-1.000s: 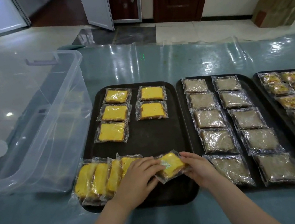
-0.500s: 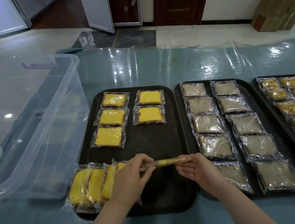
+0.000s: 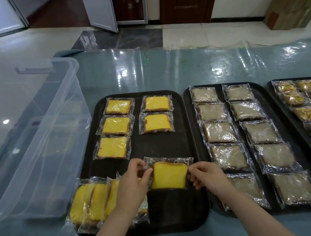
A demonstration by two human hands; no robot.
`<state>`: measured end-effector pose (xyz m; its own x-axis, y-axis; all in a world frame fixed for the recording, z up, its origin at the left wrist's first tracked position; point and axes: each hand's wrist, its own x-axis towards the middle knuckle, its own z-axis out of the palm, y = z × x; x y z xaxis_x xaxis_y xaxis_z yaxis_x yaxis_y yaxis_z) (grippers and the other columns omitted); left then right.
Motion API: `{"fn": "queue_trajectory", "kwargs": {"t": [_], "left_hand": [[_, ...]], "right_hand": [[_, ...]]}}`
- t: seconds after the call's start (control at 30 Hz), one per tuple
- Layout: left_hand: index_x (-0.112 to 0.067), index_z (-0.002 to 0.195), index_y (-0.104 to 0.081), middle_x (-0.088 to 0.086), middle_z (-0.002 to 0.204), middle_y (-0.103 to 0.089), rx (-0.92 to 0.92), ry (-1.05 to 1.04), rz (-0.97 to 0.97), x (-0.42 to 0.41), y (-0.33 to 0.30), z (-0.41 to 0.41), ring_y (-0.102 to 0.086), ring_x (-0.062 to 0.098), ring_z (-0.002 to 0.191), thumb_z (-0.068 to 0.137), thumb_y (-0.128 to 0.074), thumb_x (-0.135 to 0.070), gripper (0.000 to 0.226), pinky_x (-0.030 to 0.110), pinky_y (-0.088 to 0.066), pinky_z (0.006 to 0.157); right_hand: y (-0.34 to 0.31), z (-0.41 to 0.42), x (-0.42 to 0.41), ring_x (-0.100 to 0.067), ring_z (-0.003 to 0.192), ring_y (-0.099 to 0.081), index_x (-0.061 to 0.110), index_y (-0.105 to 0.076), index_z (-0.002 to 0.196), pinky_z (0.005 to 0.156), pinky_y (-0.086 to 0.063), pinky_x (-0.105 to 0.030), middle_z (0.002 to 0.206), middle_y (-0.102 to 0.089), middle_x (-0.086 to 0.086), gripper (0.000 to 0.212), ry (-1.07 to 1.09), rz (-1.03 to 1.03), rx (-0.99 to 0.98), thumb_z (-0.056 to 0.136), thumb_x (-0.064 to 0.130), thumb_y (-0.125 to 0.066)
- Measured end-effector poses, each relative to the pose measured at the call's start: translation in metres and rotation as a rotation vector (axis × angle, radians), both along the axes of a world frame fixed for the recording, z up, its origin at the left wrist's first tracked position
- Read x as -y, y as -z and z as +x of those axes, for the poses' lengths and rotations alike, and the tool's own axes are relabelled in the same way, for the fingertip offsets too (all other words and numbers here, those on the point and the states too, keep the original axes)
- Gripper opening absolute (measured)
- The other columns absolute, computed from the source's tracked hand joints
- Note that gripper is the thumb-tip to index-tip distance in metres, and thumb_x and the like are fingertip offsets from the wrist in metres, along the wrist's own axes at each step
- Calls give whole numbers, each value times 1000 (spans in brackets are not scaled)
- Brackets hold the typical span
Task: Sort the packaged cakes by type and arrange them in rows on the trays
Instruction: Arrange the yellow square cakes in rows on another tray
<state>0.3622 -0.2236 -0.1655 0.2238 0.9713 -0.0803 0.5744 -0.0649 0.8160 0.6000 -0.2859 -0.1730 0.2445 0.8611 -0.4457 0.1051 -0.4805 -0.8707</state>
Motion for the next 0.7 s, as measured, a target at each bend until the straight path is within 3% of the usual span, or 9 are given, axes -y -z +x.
{"fn": "queue_trajectory", "kwargs": {"t": [0.2,0.33,0.53,0.7], "left_hand": [[-27,101,-53,-8,90,-60,-126,26,-59,-36,-1,5,-60,7,82,93,-65,-33,16,33,-56,74],[-23,102,-51,-2,86,-61,-208,48,-95,-57,-3,11,-63,16,74,93,-64,-35,19,41,-57,71],[-21,107,-49,0,82,-63,-321,67,-119,-83,-1,17,-62,15,71,94,-63,-35,23,35,-55,66],[-16,123,-49,-3,89,-64,-362,70,-169,-100,7,23,-62,13,76,96,-61,-35,35,34,-55,69]], "right_hand": [[6,4,-25,-16,78,-72,28,-75,82,73,-61,-32,78,-74,4,18,-39,12,199,94,20,-66],[7,-1,-43,-16,69,-71,24,-71,79,70,-62,-33,68,-72,0,20,28,-24,222,95,16,-63],[14,-2,-73,-17,64,-70,17,-67,91,64,-62,-34,75,-71,-4,5,49,-66,279,94,14,-64],[19,-2,-99,-20,65,-71,19,-66,93,67,-63,-39,80,-71,-4,3,30,-103,338,93,16,-64]]}}
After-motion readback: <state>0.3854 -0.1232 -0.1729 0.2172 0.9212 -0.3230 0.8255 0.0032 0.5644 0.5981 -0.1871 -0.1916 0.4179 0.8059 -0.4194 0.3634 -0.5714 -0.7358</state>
